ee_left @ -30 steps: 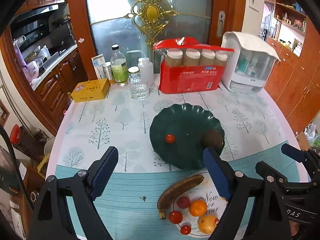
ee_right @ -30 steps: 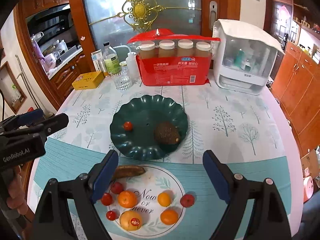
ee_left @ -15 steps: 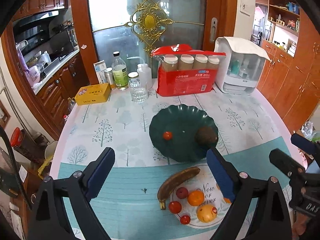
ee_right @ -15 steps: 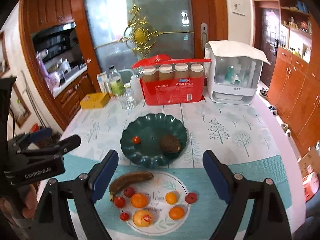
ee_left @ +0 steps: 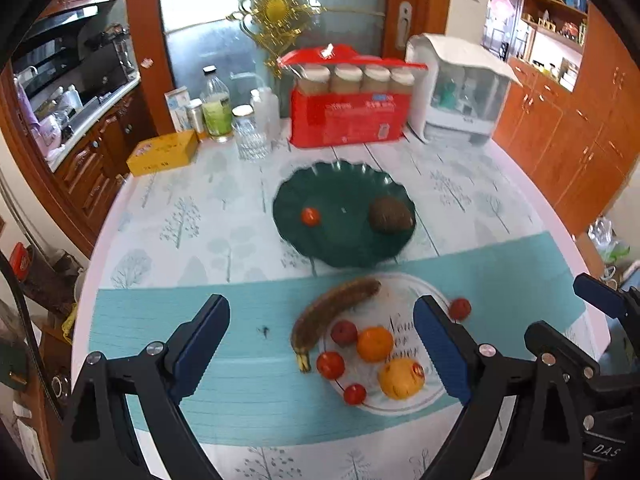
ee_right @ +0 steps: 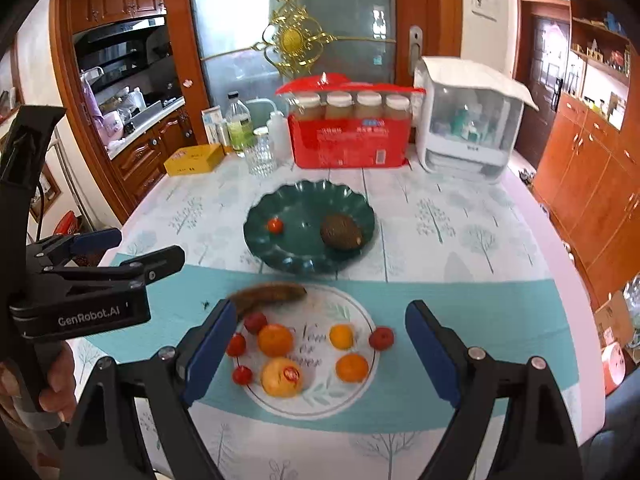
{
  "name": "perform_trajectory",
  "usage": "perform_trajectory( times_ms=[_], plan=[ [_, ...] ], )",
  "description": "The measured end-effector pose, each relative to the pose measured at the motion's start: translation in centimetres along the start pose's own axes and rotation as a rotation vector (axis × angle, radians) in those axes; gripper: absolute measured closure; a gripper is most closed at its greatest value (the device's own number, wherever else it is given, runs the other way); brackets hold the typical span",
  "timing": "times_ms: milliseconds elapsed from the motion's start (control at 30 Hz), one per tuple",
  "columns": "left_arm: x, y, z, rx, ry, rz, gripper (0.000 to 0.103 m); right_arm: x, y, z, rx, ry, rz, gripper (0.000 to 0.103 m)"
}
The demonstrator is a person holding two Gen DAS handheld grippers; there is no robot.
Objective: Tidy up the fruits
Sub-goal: 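Withdraw both open tools from the green plate back toward the fruit plate, then grasp a mandarin with the right tool while the left tool grasps the grapefruit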
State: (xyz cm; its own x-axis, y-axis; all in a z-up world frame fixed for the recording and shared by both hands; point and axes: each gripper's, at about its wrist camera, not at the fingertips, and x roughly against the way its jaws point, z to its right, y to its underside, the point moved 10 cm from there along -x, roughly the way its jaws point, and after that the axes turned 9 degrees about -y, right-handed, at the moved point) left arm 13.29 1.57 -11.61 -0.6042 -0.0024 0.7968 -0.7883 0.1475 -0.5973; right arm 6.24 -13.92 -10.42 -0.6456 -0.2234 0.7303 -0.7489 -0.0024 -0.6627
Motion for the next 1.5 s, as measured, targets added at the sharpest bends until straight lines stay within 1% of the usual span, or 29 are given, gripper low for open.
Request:
perform_trajectory(
  times_ms=[167,300,367,467,600,667,800,900,1000,1067,1267,1367,1400,1433,1500],
  plan=[
    [-1.4,2.1,1.6,-0.010,-0.001,-0.054,0.011,-1.1,2.1,2.2,-0.004,0.045,-0.039,0.016],
    [-2.5,3.4,2.8,0.002,0.001,-0.089,0.010,-2.1,3.2,3.7,0.027,0.053,-0.081,0.016],
    [-3.2,4.1,3.3,0.023,0.001,-0.114,0.011,-2.8,3.8,4.6,0.051,0.053,-0.109,0.016],
    [-4.5,5.6,4.2,0.067,0.005,-0.176,0.011,-4.2,4.6,5.7,0.072,0.021,-0.156,0.016],
    [-6.0,7.2,4.8,0.088,-0.038,-0.217,0.011,-6.1,5.6,7.0,0.102,-0.016,-0.209,0.018],
    [-6.5,8.0,4.9,0.110,-0.050,-0.238,0.011,-7.1,6.1,7.4,0.125,-0.030,-0.235,0.021],
    [-7.9,9.6,5.3,0.157,-0.061,-0.280,0.011,-9.5,7.5,7.6,0.165,-0.096,-0.299,0.025],
    [-8.9,10.8,5.6,0.206,-0.048,-0.320,0.011,-10.9,8.3,7.3,0.190,-0.147,-0.328,0.031],
    [-9.7,11.8,6.3,0.235,-0.030,-0.352,0.011,-12.0,8.9,7.0,0.227,-0.167,-0.346,0.035],
    [-10.2,12.2,7.0,0.235,-0.024,-0.363,0.011,-12.7,9.2,6.9,0.251,-0.181,-0.359,0.039],
    [-11.3,12.2,8.8,0.233,-0.009,-0.362,0.011,-13.8,10.0,6.5,0.288,-0.220,-0.374,0.041],
    [-11.8,12.2,9.2,0.242,-0.002,-0.365,0.014,-14.2,10.4,6.5,0.299,-0.227,-0.381,0.044],
    [-12.0,12.3,9.4,0.246,0.000,-0.369,0.015,-14.2,10.5,6.4,0.300,-0.236,-0.380,0.045],
    [-12.2,12.3,9.5,0.247,0.001,-0.374,0.020,-14.2,10.5,6.3,0.302,-0.241,-0.378,0.045],
    [-12.3,12.4,9.4,0.237,-0.021,-0.366,0.021,-14.2,10.6,6.2,0.306,-0.248,-0.373,0.045]
  ],
)
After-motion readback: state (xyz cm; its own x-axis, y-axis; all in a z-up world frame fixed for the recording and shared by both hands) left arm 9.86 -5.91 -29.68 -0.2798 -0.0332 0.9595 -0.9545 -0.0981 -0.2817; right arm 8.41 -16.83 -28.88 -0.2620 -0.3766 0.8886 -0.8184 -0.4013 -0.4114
